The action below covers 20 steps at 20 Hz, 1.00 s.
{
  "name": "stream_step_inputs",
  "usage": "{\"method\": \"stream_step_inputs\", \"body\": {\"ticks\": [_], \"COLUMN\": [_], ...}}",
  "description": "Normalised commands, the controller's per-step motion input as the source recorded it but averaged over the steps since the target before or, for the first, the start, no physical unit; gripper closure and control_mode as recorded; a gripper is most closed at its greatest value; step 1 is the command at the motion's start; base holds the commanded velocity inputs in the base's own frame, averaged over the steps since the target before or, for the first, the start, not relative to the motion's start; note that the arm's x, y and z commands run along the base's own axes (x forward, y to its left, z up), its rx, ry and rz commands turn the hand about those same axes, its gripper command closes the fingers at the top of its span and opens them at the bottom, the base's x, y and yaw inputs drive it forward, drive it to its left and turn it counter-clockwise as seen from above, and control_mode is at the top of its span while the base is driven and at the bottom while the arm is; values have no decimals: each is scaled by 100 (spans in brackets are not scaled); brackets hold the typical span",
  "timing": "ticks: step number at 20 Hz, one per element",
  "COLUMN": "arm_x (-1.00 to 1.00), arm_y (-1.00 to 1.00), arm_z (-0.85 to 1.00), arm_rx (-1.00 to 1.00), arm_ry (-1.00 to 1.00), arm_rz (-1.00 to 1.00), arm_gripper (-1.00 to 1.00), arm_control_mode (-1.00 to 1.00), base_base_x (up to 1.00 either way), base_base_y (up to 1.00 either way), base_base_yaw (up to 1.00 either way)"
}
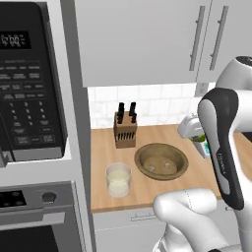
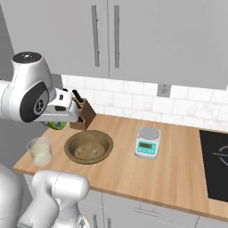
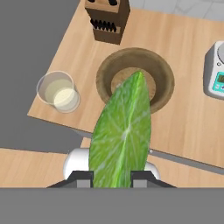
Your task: Grab a lemon wedge from the fridge and one ice cube from the ice bowl, and put them in the glass of lemonade.
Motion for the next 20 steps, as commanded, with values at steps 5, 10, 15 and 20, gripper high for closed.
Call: {"method": "stream_step_inputs", "body": {"ticks": [5, 10, 15, 20], "arm_x": [0, 0, 0, 0], "arm_y": [0, 0, 0, 0], "arm_z": [0, 0, 0, 0], "arm_rx": [0, 0, 0, 0], "arm_ry": [0, 0, 0, 0], "arm_rz": [0, 0, 0, 0], "arm_gripper": [100, 100, 100, 100], "arm_control_mode": [100, 100, 100, 100], "base_base_x": [1, 6, 21, 63], "base_base_y": [0, 0, -9, -26], "base_base_yaw": [2, 19, 31, 5]}}
